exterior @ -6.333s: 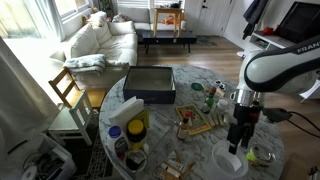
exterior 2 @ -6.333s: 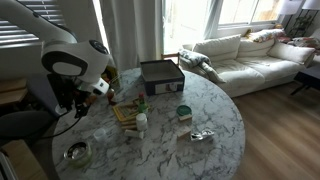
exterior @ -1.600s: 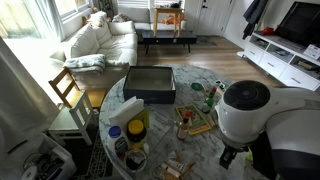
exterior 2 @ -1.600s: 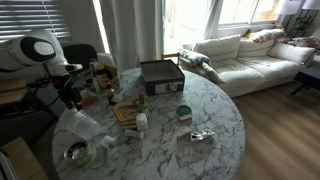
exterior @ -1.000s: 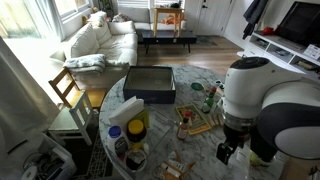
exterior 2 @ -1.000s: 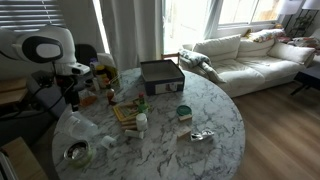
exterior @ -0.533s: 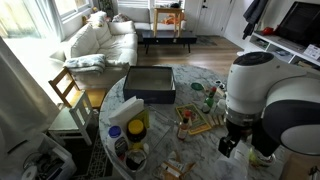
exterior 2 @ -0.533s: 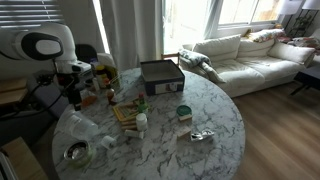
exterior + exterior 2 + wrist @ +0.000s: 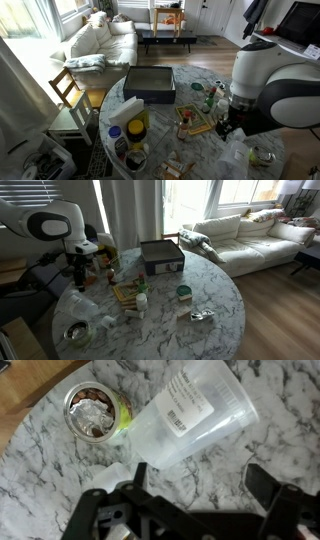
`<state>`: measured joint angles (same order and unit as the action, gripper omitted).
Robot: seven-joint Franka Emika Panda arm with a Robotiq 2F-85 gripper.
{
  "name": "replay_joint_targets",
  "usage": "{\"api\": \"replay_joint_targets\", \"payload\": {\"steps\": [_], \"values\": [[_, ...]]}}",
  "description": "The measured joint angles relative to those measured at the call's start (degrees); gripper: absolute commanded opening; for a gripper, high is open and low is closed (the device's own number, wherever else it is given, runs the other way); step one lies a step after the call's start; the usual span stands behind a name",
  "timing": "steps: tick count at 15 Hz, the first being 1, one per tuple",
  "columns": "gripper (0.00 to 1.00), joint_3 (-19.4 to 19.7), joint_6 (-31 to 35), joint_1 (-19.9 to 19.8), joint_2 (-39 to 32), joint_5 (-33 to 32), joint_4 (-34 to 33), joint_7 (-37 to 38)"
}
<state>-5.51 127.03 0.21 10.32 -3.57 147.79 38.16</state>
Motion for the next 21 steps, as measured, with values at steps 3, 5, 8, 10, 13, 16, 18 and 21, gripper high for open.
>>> {"api": "replay_joint_targets", "payload": {"steps": [3, 5, 8, 10, 13, 16, 18, 21], "values": [[1.00, 0.71, 0.32, -2.09, -0.09, -0.10, 0.51, 6.97], [1.00, 1.18, 1.01, -3.04, -0.34, -0.02, 1.44, 11.90], [1.00, 1.82, 2.75, -3.92, -1.08, 0.14, 3.06, 19.60], [1.00, 2.19, 4.49, -4.31, -1.72, 0.44, 4.36, 24.75], [1.00, 2.84, 7.16, -4.49, -2.83, 2.02, 6.11, 31.77], [1.00, 3.30, 10.16, -4.49, -4.02, 4.78, 7.56, 37.83], [1.00, 3.42, 11.36, -4.49, -4.77, 5.11, 8.25, 40.92], [1.00, 3.42, 11.45, -4.46, -6.08, 4.92, 8.65, 44.08]]}}
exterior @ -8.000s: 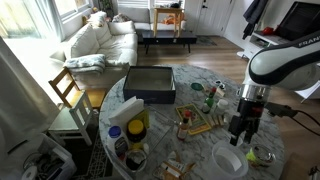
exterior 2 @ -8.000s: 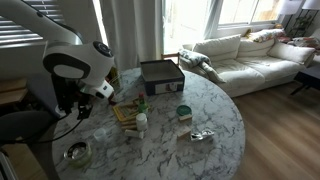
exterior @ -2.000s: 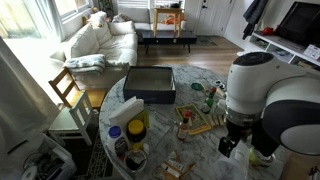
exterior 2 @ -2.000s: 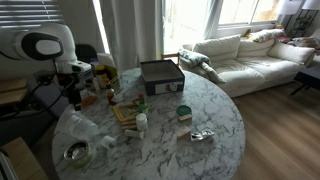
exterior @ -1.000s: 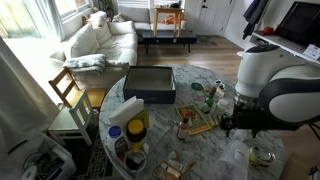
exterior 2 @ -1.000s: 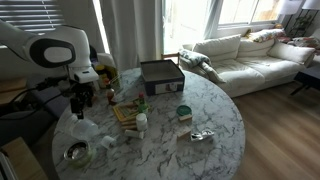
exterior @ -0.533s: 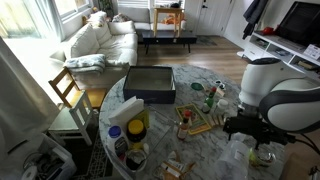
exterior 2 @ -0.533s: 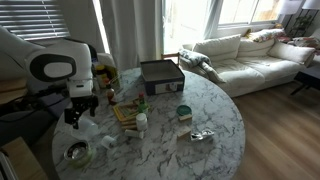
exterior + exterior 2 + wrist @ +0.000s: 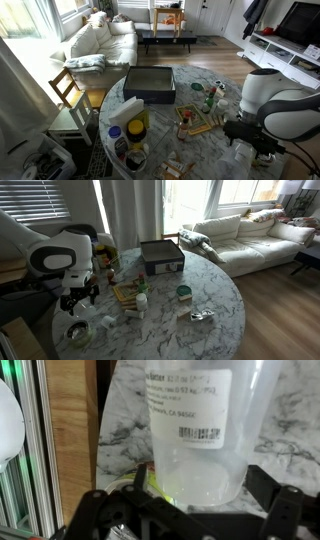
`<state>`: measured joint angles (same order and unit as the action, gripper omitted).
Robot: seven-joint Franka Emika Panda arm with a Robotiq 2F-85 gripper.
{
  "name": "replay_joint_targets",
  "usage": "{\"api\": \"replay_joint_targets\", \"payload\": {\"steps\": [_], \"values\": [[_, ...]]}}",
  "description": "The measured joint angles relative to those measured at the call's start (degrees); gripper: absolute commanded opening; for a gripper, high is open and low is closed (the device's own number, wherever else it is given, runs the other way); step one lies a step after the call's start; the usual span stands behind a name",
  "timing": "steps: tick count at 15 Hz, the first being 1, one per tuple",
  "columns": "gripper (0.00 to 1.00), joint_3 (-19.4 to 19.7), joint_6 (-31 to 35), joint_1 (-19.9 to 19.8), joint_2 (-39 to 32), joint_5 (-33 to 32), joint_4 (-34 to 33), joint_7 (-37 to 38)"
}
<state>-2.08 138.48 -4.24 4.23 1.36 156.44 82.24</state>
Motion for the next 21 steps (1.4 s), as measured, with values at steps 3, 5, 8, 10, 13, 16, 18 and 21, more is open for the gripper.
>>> {"api": "replay_joint_targets", "payload": {"steps": [3, 5, 8, 10, 13, 16, 18, 21], "values": [[1.00, 0.00, 1.01, 0.11, -1.42, 0.00, 0.00, 1.36], [1.00, 0.00, 2.59, 0.24, -2.49, -0.01, 0.00, 1.99], [0.75, 0.00, 3.89, 0.45, -3.78, -0.28, -0.05, 3.40], [0.67, 0.00, 3.43, 0.77, -4.07, -1.60, -0.48, 6.31], [0.59, -0.26, 1.43, 2.32, -4.54, -3.83, -1.92, 10.73], [0.53, -1.20, -3.45, 4.63, -4.70, -5.53, -4.42, 14.06], [0.50, -2.06, -7.88, 6.24, -4.62, -8.47, -6.67, 17.72], [0.50, -3.70, -14.20, 8.52, -4.38, -13.20, -10.10, 22.85]]}}
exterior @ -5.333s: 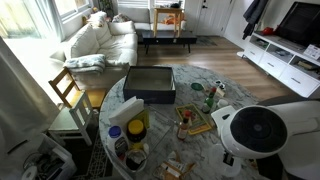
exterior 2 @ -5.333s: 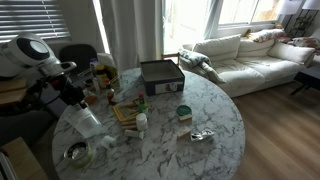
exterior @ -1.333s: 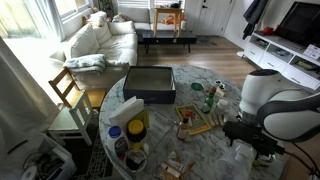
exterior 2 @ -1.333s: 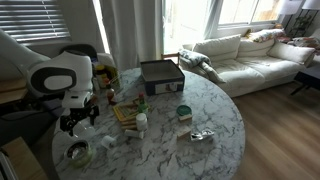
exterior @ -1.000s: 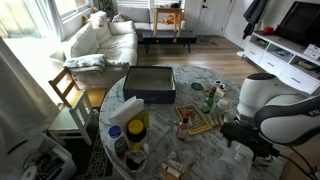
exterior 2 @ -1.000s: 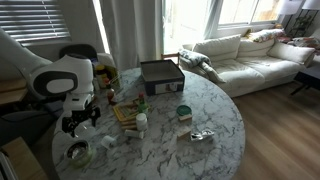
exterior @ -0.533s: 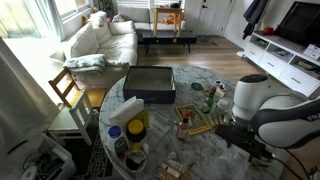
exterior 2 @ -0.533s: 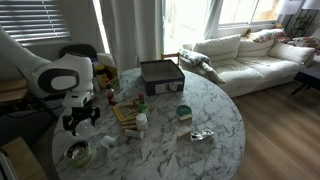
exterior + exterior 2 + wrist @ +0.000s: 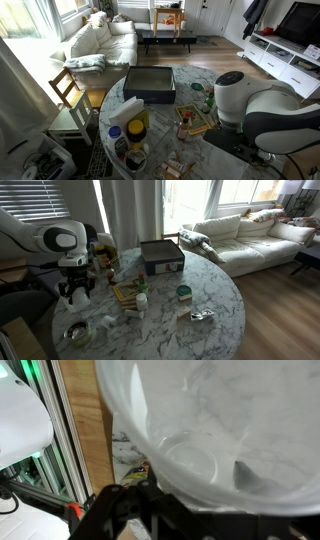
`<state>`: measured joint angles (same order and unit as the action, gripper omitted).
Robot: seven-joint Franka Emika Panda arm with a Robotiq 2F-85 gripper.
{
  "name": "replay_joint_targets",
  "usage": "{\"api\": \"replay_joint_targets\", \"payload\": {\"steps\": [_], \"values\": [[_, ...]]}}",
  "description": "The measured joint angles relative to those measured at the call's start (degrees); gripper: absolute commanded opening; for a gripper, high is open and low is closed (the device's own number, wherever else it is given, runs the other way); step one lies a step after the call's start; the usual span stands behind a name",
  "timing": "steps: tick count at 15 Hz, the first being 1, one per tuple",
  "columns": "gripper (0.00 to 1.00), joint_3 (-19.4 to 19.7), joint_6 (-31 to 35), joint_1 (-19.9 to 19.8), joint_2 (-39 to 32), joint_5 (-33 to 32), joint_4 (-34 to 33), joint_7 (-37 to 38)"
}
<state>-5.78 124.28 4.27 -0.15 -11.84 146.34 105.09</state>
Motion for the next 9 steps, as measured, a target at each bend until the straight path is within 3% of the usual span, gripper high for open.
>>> {"api": "replay_joint_targets", "payload": {"steps": [9], "values": [[0.50, -3.07, -11.00, 3.88, -1.09, -11.31, -3.98, 8.76]]}}
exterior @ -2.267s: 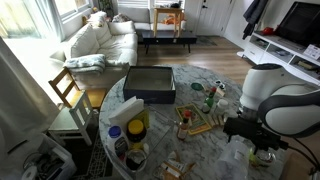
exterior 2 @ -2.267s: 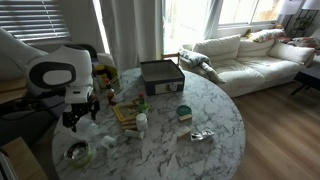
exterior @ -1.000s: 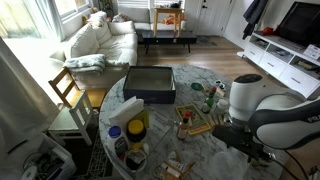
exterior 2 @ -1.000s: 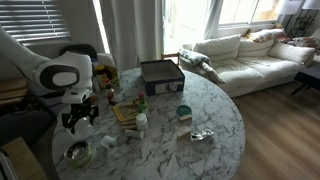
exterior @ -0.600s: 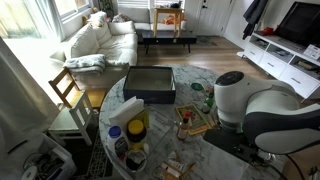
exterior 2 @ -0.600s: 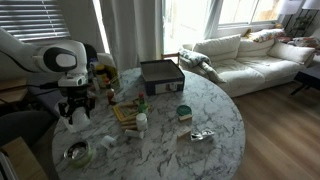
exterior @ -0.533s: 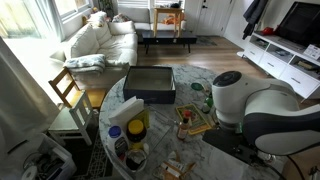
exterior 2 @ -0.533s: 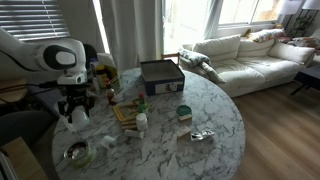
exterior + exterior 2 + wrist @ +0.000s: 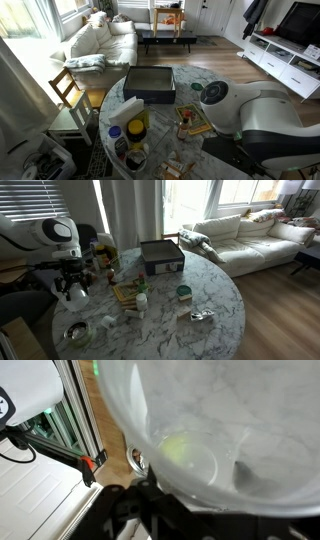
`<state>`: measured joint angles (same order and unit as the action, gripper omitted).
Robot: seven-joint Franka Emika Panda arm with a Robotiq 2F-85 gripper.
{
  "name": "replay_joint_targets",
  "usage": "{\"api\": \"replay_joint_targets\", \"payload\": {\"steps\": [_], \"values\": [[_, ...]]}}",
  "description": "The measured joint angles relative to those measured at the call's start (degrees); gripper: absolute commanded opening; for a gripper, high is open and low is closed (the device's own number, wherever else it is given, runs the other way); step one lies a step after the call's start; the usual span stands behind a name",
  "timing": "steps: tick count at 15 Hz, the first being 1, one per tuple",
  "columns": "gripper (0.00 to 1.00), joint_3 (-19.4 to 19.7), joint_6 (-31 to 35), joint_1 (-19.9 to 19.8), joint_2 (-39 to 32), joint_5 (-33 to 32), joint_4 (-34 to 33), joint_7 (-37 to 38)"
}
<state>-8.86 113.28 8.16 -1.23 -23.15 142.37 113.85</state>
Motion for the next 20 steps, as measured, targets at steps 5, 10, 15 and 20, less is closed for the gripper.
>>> {"api": "replay_joint_targets", "payload": {"steps": [5, 10, 15, 20], "values": [[0.93, 0.48, 4.21, 0.35, -3.84, -0.81, 0.20, 0.28], [1.00, 2.42, 8.96, 0.28, -5.92, -2.14, 0.21, 0.99], [1.00, 4.71, 17.22, -1.38, -5.87, -0.70, 1.64, -2.23], [1.00, 7.21, 25.11, -3.61, -5.47, 2.35, 3.83, -7.31]]}}
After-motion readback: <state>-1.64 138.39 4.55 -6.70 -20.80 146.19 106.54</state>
